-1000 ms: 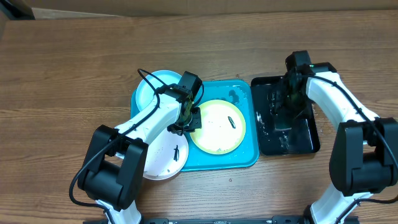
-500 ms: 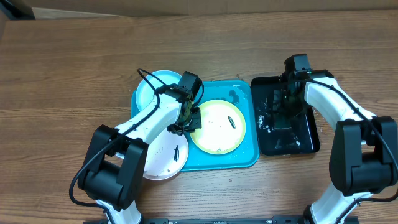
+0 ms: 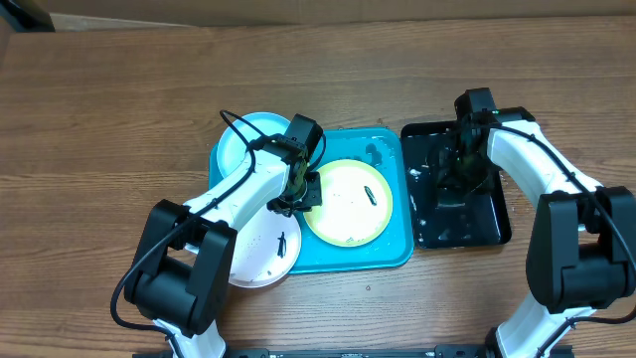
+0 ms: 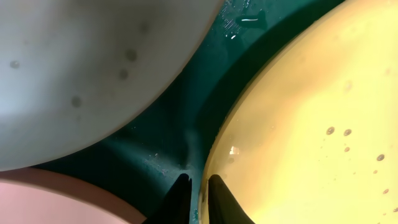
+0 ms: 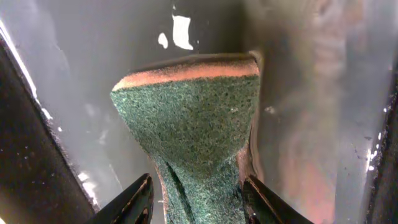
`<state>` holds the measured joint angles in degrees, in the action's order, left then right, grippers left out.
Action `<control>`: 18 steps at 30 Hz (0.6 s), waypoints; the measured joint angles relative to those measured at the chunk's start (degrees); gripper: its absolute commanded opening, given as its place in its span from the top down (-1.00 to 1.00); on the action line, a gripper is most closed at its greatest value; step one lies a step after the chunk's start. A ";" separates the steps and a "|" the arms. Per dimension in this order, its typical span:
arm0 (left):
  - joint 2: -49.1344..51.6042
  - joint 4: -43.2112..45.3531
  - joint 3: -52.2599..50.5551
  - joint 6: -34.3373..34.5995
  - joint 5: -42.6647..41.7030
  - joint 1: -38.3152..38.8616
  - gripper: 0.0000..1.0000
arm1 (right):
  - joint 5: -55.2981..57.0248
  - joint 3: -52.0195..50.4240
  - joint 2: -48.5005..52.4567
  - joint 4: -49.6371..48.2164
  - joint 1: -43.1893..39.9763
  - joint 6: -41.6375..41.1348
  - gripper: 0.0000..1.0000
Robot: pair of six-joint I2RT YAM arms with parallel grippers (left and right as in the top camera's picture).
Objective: Clean dirty plates on tray and stack at the side
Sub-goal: 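Dip the green sponge in the black tray water with right gripper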
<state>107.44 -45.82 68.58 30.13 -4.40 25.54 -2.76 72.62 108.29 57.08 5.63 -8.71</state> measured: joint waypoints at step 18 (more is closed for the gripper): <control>0.00 0.00 0.00 0.00 0.00 0.00 0.69 | 0.00 -0.09 0.00 -0.70 0.00 0.17 0.27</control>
<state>107.44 -45.82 68.58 30.13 -4.40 25.54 -2.76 72.53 108.29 56.38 5.63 -8.54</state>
